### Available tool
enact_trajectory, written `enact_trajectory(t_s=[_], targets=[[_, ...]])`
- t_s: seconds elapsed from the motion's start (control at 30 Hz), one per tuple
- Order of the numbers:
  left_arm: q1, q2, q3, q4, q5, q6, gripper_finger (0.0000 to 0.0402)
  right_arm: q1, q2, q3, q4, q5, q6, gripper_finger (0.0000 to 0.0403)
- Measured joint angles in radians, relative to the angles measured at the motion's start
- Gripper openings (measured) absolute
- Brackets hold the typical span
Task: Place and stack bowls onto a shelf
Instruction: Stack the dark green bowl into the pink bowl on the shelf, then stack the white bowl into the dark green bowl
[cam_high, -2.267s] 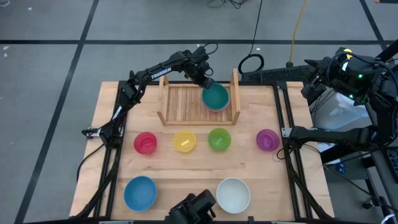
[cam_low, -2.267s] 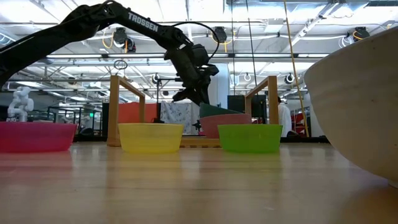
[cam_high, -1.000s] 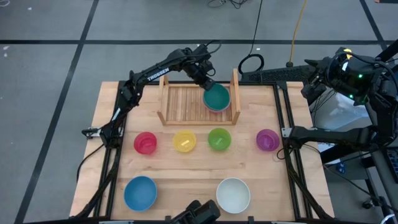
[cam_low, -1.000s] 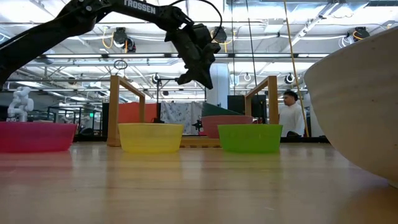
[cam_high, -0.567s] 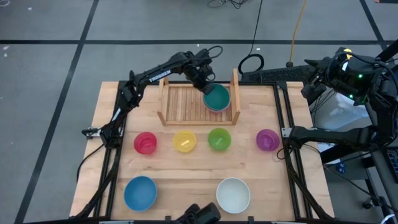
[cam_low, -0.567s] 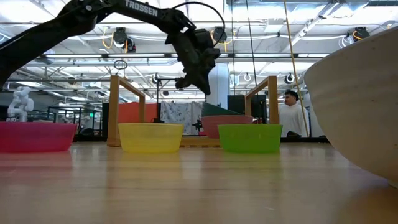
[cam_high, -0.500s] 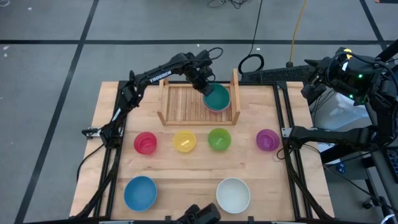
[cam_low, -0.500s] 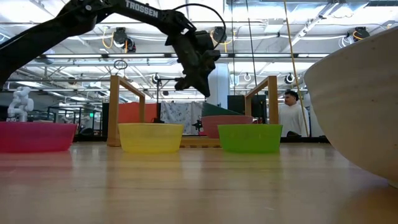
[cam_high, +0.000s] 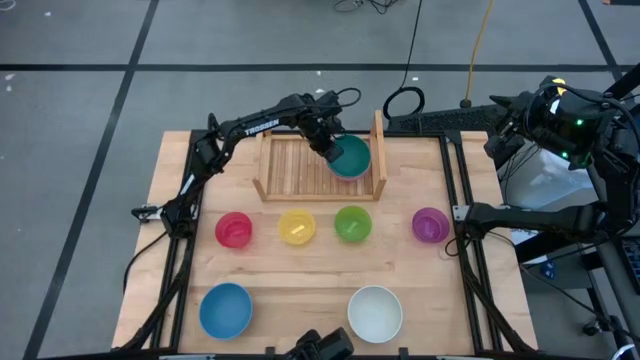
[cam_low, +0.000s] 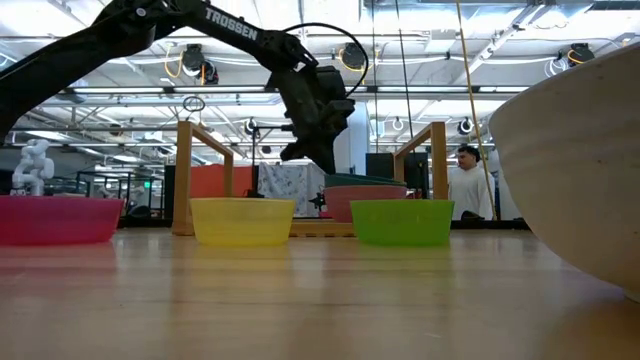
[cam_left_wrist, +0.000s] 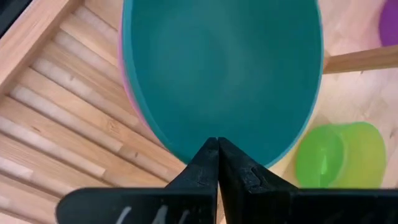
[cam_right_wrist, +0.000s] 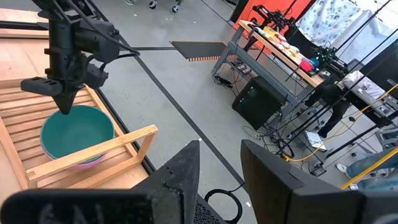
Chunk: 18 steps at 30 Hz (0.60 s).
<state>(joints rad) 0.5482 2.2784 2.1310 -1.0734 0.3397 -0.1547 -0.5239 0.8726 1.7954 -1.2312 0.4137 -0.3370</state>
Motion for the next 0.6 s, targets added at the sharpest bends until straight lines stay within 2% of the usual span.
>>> enact_trajectory(t_s=[0.17, 0.3, 0.47, 0.6], targets=[[0.002, -0.014, -0.001, 0.015, 0.0, 0.015, 0.0001, 0.0, 0.0, 0.0, 0.0, 0.0, 0.001, 0.011], [0.006, -0.07, -0.001, 0.021, 0.0, 0.02, 0.0001, 0.0, 0.0, 0.0, 0.0, 0.0, -0.002, 0.011], [0.006, -0.222, -0.001, 0.005, -0.002, 0.081, 0.0004, 0.0, 0.0, 0.0, 0.0, 0.0, -0.025, 0.011], [-0.01, -0.358, 0.0, -0.009, -0.02, 0.232, 0.0005, 0.0, 0.0, 0.0, 0.0, -0.03, -0.083, 0.011]])
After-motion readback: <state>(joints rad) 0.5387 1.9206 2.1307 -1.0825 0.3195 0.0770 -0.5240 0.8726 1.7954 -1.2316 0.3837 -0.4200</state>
